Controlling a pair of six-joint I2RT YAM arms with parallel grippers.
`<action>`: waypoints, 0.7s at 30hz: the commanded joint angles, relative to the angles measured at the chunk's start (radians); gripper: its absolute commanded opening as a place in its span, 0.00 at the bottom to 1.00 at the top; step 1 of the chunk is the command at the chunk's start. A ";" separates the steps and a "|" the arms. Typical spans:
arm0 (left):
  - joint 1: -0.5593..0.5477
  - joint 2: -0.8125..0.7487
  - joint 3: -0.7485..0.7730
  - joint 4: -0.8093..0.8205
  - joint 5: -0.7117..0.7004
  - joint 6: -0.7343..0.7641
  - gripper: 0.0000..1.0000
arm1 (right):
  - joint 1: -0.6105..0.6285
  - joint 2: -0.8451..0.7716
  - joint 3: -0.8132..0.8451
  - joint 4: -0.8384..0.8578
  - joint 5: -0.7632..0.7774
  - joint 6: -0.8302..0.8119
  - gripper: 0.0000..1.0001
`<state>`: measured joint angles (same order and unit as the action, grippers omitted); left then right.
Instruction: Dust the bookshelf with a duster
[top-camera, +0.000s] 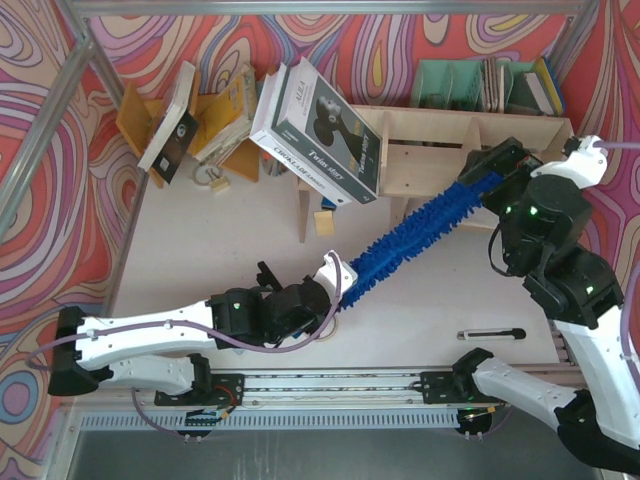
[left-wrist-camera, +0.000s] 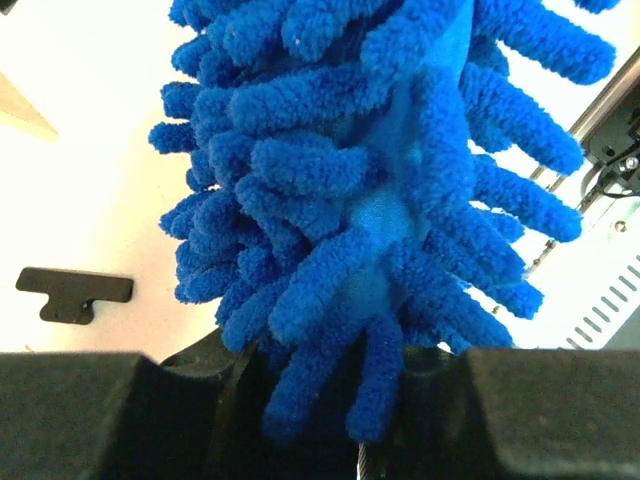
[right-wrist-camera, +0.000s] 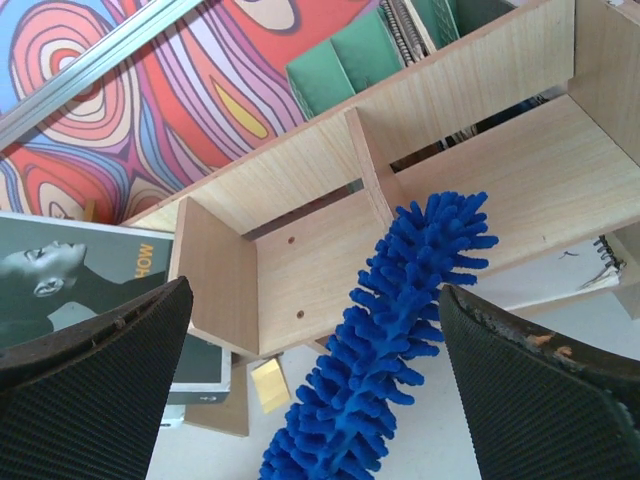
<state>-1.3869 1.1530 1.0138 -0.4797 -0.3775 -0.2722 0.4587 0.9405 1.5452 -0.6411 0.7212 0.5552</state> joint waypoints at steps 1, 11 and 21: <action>-0.004 -0.044 0.049 0.007 -0.114 -0.051 0.00 | 0.001 -0.078 -0.065 0.145 -0.032 -0.133 0.99; -0.003 0.026 0.208 0.019 -0.200 0.005 0.00 | 0.001 -0.243 -0.326 0.477 -0.151 -0.301 0.99; 0.020 0.052 0.269 0.048 -0.265 -0.002 0.00 | 0.001 -0.265 -0.421 0.532 -0.153 -0.508 0.99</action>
<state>-1.3872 1.2129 1.2404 -0.4900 -0.5789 -0.2729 0.4587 0.6922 1.1835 -0.1703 0.5667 0.1516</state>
